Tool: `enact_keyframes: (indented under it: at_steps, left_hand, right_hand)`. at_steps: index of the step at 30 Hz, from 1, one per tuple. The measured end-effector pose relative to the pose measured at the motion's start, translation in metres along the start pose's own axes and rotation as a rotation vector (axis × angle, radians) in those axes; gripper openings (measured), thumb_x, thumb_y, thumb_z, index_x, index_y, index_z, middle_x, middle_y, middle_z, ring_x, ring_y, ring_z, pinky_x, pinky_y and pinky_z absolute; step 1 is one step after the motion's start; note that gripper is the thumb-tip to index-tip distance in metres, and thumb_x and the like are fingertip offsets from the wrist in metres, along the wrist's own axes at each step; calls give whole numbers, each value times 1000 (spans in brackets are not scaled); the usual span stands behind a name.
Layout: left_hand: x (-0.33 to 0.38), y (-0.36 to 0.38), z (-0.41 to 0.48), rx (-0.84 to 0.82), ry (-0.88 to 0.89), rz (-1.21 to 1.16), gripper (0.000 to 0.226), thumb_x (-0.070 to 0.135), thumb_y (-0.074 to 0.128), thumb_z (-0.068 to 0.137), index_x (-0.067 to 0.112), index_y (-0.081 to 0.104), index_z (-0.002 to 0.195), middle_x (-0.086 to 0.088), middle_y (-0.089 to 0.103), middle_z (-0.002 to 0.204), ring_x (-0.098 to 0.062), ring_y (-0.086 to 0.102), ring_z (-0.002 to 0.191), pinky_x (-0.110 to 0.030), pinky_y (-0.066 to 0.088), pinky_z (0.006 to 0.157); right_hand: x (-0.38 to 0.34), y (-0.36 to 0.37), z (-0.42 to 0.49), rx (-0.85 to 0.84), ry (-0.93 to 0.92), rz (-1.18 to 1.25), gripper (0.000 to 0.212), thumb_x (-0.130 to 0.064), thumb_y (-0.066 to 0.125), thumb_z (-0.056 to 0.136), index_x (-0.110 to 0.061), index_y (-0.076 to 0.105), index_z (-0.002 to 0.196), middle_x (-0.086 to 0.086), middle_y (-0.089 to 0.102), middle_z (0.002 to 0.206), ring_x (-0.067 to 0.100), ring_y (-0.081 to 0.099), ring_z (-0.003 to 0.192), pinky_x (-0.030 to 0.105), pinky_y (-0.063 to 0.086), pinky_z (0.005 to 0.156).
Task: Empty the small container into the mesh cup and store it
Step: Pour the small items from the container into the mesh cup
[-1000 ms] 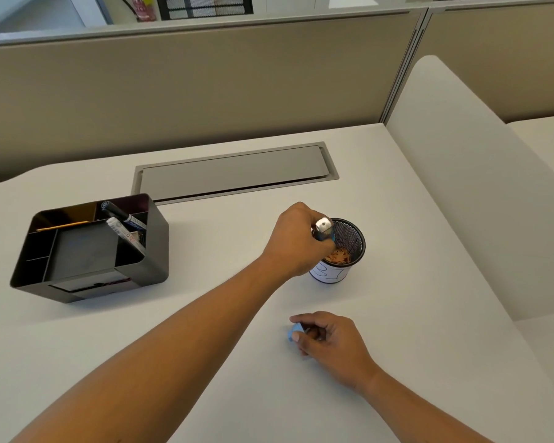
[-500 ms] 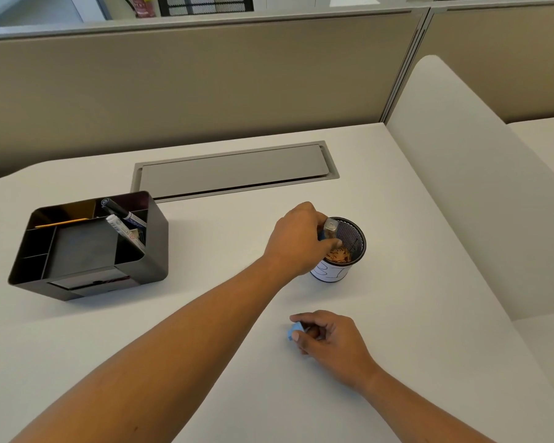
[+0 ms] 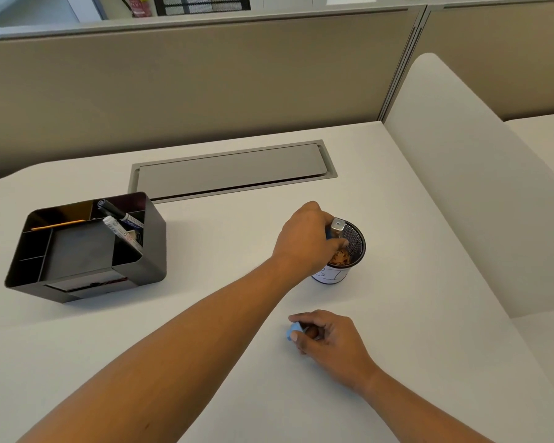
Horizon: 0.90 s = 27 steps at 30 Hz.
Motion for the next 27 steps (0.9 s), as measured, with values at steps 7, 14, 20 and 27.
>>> enact_keyframes:
  at_steps: [7,14,20,27]
  left_hand:
    - [7,1,-7,-27,48,28,17,26,74,80,20,70,95,1,53,92,-23,54,86,-32,41,68]
    - [-1,-3,-8,-10,30,107,23,25,72,82,17,70,103,-2,55,100,-25,56,87,-38,50,70]
    - [2,-9,-7,24,19,43,24,24,75,80,19,71,103,2,52,94,-20,52,83,-31,40,66]
    - [-7,-12,-12,38,-22,-19,26,20,74,80,22,70,105,1,55,97,-18,48,85,-30,41,69]
  right_hand:
    - [0,0,-1,0,4,3,24,-32,77,77,-30,78,101,-4,74,83,24,69,74,43,63,75]
    - [-1,1,0,-8,0,7,22,-25,78,80,-27,78,102,-5,74,79,16,69,65,37,64,71]
    - [-3,0,-1,-2,-7,2,22,-22,78,80,-25,78,102,2,74,80,16,69,65,37,63,70]
    - [-2,1,0,-4,8,4,22,-23,78,80,-27,78,101,7,74,80,18,68,64,39,64,71]
Point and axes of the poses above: each hand's wrist, its own z-axis towards the middle knuckle, its own y-axis out of the palm, x = y × z, the point moved 8 cm from there along z, towards the middle knuckle
